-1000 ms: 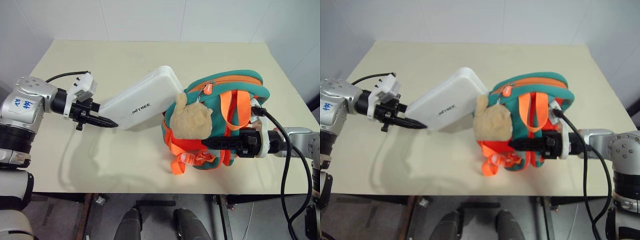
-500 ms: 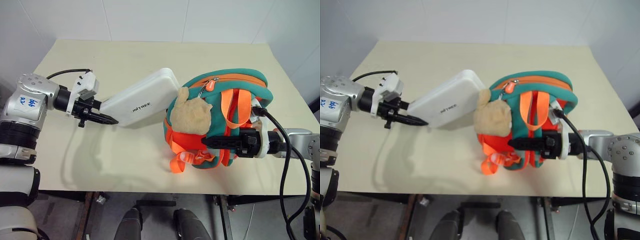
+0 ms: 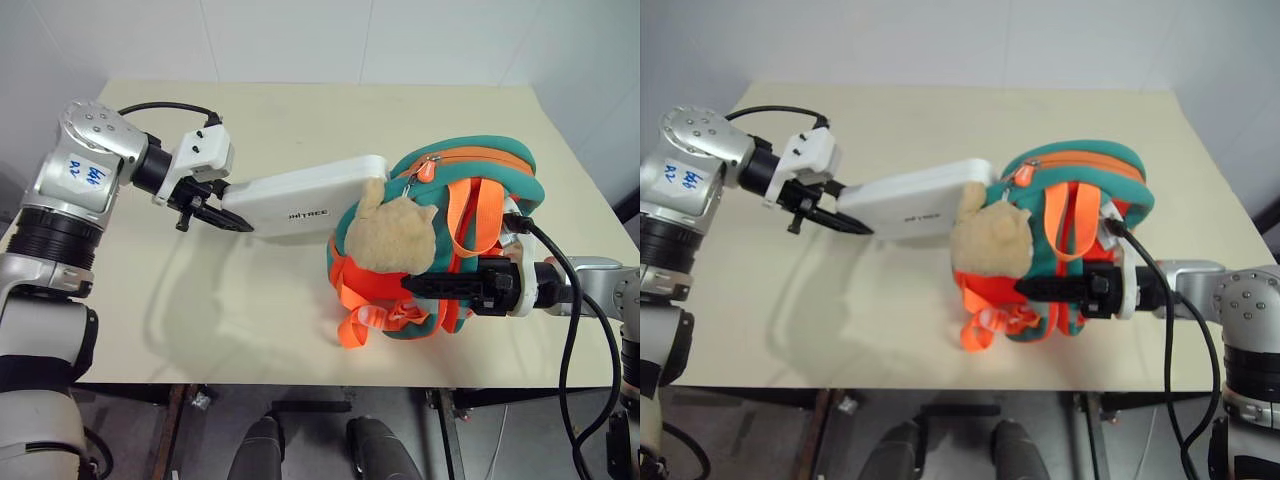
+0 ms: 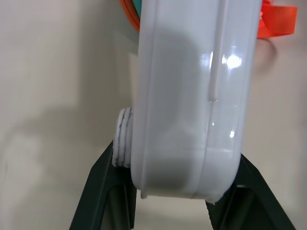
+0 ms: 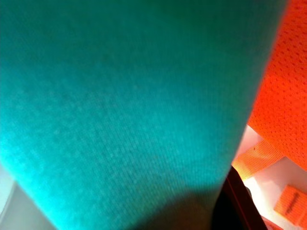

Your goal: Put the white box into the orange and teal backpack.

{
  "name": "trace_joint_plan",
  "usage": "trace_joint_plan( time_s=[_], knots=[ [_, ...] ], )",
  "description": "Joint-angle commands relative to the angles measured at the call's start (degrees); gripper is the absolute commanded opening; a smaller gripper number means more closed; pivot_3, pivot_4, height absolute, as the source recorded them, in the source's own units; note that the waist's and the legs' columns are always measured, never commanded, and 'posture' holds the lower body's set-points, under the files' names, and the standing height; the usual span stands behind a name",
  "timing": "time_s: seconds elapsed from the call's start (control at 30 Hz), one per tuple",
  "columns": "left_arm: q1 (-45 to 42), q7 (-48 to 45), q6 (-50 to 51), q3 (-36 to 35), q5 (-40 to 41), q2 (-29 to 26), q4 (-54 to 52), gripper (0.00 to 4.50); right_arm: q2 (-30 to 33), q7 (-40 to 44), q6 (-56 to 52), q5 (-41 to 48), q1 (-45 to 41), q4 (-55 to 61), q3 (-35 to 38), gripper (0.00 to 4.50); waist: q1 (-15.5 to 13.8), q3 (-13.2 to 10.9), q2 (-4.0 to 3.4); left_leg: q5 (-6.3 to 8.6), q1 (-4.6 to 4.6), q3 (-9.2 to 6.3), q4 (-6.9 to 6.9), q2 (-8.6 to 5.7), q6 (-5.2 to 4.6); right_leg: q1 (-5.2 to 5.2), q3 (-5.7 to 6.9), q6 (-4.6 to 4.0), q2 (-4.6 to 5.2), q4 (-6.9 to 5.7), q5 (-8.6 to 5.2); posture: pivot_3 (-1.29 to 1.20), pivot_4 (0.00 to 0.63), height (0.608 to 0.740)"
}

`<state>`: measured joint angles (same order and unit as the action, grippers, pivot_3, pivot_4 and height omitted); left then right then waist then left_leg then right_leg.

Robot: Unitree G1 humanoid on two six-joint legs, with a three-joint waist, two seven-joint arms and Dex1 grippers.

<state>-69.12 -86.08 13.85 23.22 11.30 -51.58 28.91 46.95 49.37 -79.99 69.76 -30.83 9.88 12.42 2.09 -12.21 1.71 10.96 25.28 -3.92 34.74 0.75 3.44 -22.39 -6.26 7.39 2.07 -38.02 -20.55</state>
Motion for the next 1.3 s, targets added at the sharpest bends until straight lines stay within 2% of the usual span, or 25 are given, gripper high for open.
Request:
trace_joint_plan(
  time_s=[0.03, 0.23, 0.43, 0.53, 0.73, 0.93, 1.3],
  knots=[
    [-2.54, -6.42, 1.52, 5.71, 3.13, -4.39, -2.00, 1.50, 0.00, 0.31, -0.06, 1.69, -0.35, 1.74, 0.35, 0.84, 0.22, 0.00, 0.00, 0.00, 0.00, 0.00, -0.02, 0.02, 0.00, -0.01, 0.00, 0.00, -0.02, -0.01, 0.00, 0.00, 0.150, 0.740],
    [-6.95, -6.42, 2.11, 13.46, 6.76, -4.01, -0.13, 1.50, -0.65, -0.14, -0.18, 1.86, -0.46, 1.73, -0.09, 0.84, 0.18, 0.00, 0.00, 0.00, -0.01, -0.02, 0.13, 0.02, -0.01, 0.01, 0.00, 0.00, -0.05, -0.10, 0.00, 0.00, 0.150, 0.740],
    [-12.18, -6.42, 1.11, 18.28, 8.96, 0.90, 3.19, 1.50, -1.19, -0.20, -0.33, 1.93, -1.01, 1.46, -0.73, 0.84, -0.31, -0.01, 0.00, 0.02, 0.03, -0.02, 0.20, 0.01, -0.03, 0.02, 0.01, 0.00, -0.06, -0.10, 0.00, 0.00, 0.150, 0.740],
    [-15.45, -6.42, -2.09, 20.26, 7.59, 4.04, 7.31, 1.50, -1.35, -0.34, -0.41, 2.18, -1.06, 1.47, -0.84, 0.84, -0.20, -0.01, -0.01, 0.03, 0.05, -0.02, 0.20, 0.02, -0.04, 0.01, 0.01, 0.00, -0.07, -0.09, 0.00, 0.00, 0.150, 0.740],
    [-21.09, -6.42, -7.09, 16.22, 3.03, 13.88, 19.47, 1.50, -1.66, -0.67, -0.36, 2.43, -0.80, 1.69, -1.05, 0.84, -0.31, -0.01, -0.01, 0.04, 0.06, -0.01, 0.22, 0.01, -0.06, -0.01, -0.02, 0.00, -0.10, -0.08, 0.00, 0.00, 0.150, 0.740],
    [-22.64, -2.38, -9.11, 7.49, 0.71, 25.52, 26.65, 1.50, -2.90, -1.91, -0.29, 3.08, -0.75, 2.17, -1.06, 0.84, -0.38, -0.01, -0.01, 0.04, 0.08, 0.00, 0.28, 0.00, -0.07, -0.01, -0.03, 0.03, -0.09, -0.10, 0.01, 0.00, 0.150, 0.740],
    [-20.73, 0.62, -9.49, -3.71, -2.13, 34.35, 27.07, 1.50, -3.77, -4.94, 0.16, 5.55, 0.92, 3.65, -0.17, 0.84, -0.46, -0.02, -0.01, 0.04, 0.15, -0.05, 0.32, -0.02, -0.07, -0.03, -0.03, 0.09, -0.09, -0.11, 0.04, 0.00, 0.150, 0.740]
  ],
)
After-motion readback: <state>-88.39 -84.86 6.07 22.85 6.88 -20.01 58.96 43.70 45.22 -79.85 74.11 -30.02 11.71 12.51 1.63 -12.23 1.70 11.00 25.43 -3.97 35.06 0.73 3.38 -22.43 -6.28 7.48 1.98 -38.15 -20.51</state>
